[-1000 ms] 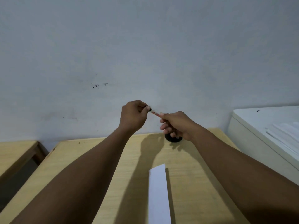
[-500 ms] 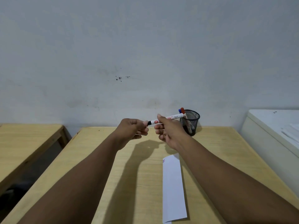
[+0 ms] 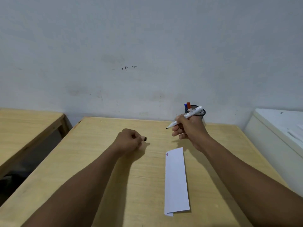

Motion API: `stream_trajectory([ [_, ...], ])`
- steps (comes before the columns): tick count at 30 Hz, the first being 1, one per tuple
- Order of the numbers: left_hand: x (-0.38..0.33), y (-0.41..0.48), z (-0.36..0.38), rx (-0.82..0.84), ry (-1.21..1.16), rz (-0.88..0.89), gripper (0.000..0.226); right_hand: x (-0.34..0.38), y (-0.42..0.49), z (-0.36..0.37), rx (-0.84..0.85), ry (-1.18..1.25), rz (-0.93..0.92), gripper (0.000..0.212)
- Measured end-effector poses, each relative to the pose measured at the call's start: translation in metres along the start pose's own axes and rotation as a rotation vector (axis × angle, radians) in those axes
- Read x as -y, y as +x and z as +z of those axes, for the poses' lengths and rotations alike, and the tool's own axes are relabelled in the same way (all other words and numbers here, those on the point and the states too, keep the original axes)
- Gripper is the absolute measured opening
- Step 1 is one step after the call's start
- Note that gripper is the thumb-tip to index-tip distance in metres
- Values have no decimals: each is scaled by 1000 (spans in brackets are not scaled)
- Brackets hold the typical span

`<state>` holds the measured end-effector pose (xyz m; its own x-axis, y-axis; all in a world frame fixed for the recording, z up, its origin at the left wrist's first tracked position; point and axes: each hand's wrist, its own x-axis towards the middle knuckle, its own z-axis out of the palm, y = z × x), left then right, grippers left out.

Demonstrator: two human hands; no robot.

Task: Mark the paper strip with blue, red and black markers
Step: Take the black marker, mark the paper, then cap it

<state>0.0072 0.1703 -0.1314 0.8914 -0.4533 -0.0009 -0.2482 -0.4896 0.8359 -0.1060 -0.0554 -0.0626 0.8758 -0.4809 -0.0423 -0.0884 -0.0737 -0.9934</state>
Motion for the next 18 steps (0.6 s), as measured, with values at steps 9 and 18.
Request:
stream_trajectory([
  [9,-38,2,56,292,536,179,7,-42,-22,4,17,-41,12,6],
  [18,-47,-5,55,415,411,67,31,-81,-35,5,-150,20,15,15],
])
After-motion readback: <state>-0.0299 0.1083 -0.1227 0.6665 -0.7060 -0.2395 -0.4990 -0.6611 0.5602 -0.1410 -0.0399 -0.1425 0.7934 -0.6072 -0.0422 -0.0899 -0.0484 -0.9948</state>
